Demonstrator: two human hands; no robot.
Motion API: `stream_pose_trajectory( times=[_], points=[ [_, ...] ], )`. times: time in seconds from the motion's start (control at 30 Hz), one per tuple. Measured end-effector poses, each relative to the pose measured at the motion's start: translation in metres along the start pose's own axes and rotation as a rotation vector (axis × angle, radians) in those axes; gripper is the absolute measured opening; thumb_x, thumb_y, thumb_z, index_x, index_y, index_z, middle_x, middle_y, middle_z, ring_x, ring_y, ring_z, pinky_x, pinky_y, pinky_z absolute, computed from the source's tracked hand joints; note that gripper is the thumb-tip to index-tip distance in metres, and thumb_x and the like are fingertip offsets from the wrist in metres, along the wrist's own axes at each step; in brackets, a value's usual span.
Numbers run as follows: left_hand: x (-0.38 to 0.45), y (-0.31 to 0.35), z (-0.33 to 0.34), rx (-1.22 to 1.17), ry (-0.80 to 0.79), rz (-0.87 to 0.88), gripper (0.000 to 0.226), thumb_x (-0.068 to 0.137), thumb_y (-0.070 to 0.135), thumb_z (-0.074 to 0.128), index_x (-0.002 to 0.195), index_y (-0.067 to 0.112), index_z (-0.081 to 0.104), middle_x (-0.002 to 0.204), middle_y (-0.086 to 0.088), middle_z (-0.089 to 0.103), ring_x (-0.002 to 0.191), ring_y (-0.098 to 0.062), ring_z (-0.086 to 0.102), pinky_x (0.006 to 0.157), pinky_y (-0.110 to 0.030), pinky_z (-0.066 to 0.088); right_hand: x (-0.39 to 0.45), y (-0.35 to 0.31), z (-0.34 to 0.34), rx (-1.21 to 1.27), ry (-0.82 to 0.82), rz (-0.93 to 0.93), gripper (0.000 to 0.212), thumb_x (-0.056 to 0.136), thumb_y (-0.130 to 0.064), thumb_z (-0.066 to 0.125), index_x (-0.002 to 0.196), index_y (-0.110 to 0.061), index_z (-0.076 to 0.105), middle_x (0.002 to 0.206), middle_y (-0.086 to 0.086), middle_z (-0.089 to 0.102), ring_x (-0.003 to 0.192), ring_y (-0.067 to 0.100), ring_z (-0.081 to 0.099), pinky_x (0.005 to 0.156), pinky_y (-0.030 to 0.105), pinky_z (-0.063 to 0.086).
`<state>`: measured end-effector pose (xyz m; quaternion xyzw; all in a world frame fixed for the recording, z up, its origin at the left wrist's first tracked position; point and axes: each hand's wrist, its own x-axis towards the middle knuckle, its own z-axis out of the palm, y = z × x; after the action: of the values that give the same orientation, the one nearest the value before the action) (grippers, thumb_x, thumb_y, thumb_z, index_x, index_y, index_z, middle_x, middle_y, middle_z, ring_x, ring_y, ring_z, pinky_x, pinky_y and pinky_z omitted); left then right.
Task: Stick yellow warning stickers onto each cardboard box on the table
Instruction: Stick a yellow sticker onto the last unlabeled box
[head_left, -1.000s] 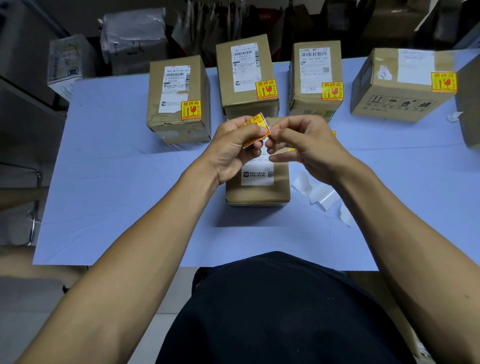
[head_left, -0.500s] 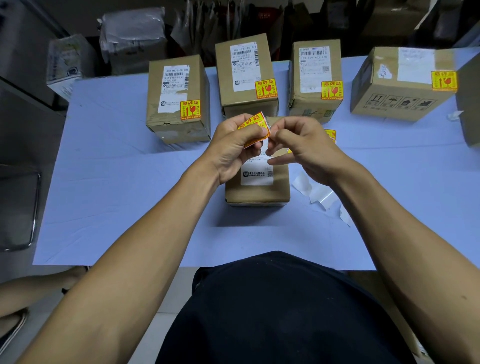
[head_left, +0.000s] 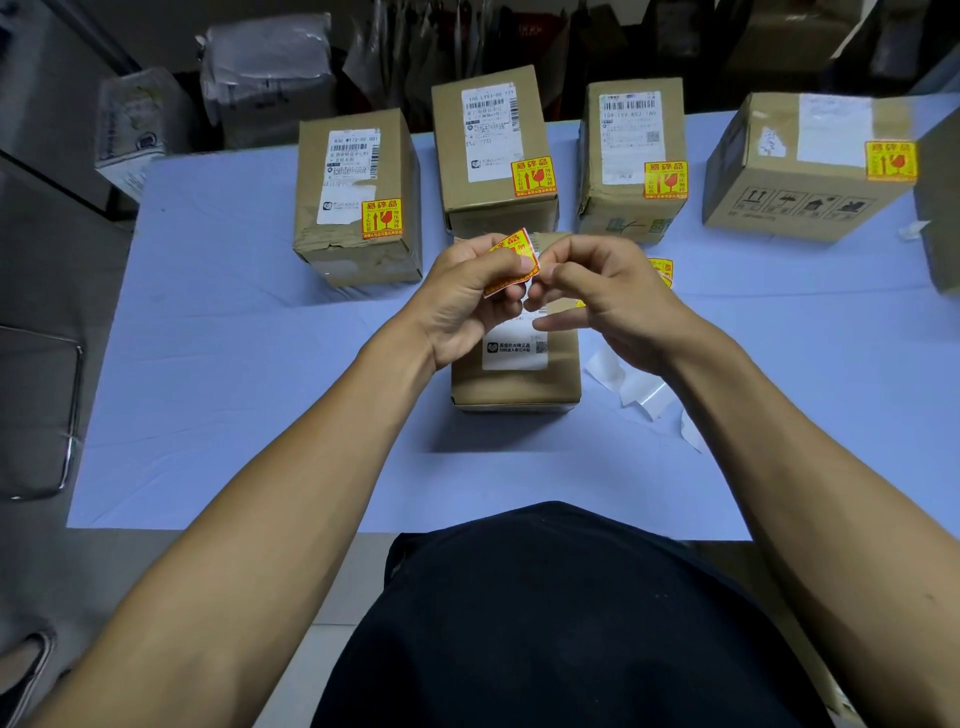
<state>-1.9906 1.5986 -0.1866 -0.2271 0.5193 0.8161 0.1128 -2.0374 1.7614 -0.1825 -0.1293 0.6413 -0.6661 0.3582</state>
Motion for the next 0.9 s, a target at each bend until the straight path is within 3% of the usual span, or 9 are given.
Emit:
stream_pose_trajectory(
  times=[0.3,0.4,0.5,0.57,0.67,0.9],
  points=[
    [0.001,-0.001,0.001,0.051,0.029,0.026,0.013,0.090,0.000,0.064,0.091,0.013,0.063,0.067,0.001,0.063,0.050,-0.006,0.054,0.051,-0.018,0.047,0.001,0.004,0.003,-0.051,0.078,-0.045,0.020,0.095,-0.006,0.053,0.080,-0.016,0.063,0.069,-0.001,0.066,0.073,0.012,0.065,0.067,0.029,0.058],
    [0.002,-0.007,0.001,0.095,0.130,0.054,0.030,0.084,0.007,0.075,0.106,0.019,0.059,0.086,-0.001,0.067,0.069,-0.012,0.062,0.062,-0.026,0.050,0.003,0.006,0.001,-0.065,0.127,-0.059,0.020,0.093,-0.010,0.054,0.078,-0.019,0.064,0.069,-0.002,0.065,0.073,0.011,0.065,0.066,0.028,0.058],
    [0.002,-0.012,0.001,0.341,0.263,0.214,0.028,0.078,0.018,0.083,0.096,0.023,0.062,0.095,0.001,0.061,0.086,-0.015,0.058,0.076,-0.029,0.047,0.005,0.007,-0.002,-0.096,0.149,-0.065,0.020,0.093,-0.011,0.055,0.076,-0.020,0.063,0.068,-0.003,0.065,0.072,0.009,0.064,0.068,0.027,0.058],
    [0.002,-0.014,0.001,0.425,0.231,0.330,0.015,0.080,0.014,0.081,0.085,0.019,0.068,0.083,0.003,0.064,0.082,-0.015,0.057,0.078,-0.028,0.045,0.005,0.009,-0.003,-0.124,0.151,-0.068,0.019,0.092,-0.013,0.055,0.076,-0.021,0.063,0.068,-0.004,0.065,0.072,0.007,0.064,0.069,0.027,0.059],
    [0.000,-0.013,0.003,0.443,0.136,0.364,0.005,0.085,0.009,0.075,0.084,0.014,0.073,0.078,0.003,0.071,0.075,-0.010,0.064,0.071,-0.023,0.050,0.005,0.010,-0.004,-0.151,0.151,-0.084,0.018,0.092,-0.015,0.057,0.076,-0.022,0.063,0.067,-0.008,0.066,0.072,0.006,0.064,0.067,0.024,0.058],
    [-0.005,-0.013,0.008,0.376,0.110,0.293,0.005,0.082,0.010,0.078,0.082,0.014,0.076,0.079,-0.004,0.073,0.083,-0.023,0.068,0.087,-0.049,0.056,0.003,0.012,-0.006,-0.186,0.159,-0.117,0.017,0.094,-0.016,0.060,0.079,-0.020,0.064,0.068,-0.009,0.068,0.071,0.005,0.065,0.065,0.019,0.055]
  ],
)
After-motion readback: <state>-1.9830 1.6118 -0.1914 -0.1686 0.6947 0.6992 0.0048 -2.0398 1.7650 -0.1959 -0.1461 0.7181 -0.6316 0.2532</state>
